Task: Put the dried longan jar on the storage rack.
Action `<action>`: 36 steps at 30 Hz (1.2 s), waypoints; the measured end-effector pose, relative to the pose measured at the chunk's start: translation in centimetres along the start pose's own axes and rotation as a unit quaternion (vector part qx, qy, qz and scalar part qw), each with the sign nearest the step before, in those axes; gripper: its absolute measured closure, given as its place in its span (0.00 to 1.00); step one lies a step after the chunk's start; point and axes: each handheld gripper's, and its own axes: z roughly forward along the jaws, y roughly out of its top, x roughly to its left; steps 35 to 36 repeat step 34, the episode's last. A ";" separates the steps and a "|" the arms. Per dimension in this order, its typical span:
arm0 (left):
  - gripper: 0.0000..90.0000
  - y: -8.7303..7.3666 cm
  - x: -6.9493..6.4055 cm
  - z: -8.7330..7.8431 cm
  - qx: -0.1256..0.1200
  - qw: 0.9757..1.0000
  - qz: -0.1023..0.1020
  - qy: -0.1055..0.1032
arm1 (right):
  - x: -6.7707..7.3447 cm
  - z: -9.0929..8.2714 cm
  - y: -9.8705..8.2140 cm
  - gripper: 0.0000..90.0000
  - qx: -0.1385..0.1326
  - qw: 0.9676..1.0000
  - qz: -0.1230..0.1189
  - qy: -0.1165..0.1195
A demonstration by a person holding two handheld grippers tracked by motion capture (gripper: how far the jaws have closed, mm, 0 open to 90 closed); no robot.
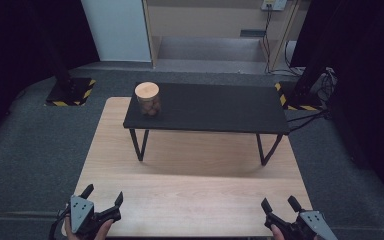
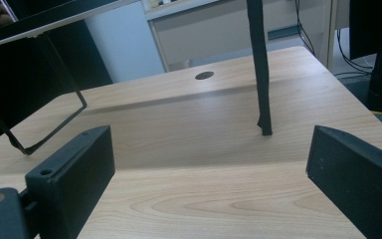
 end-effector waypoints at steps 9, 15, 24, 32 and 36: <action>0.03 0.0 0.3 0.0 0.003 1.000 -0.005 -0.001 | 0.0 0.2 -0.2 0.06 0.002 1.000 0.002 -0.002; 0.03 0.1 0.1 0.1 0.003 1.000 0.004 0.000 | 0.0 0.0 -0.4 0.06 0.002 1.000 0.005 -0.004; 0.03 0.0 0.0 0.2 0.006 1.000 0.002 0.001 | -0.2 -0.4 -0.5 0.06 0.002 1.000 0.007 -0.009; 0.03 0.0 0.2 0.0 0.005 1.000 -0.001 -0.001 | -0.2 -0.5 -0.6 0.05 -0.001 1.000 0.007 -0.006; 0.03 0.1 0.2 -0.1 0.005 1.000 0.000 -0.002 | -0.1 -0.6 -0.6 0.05 -0.003 1.000 0.007 -0.006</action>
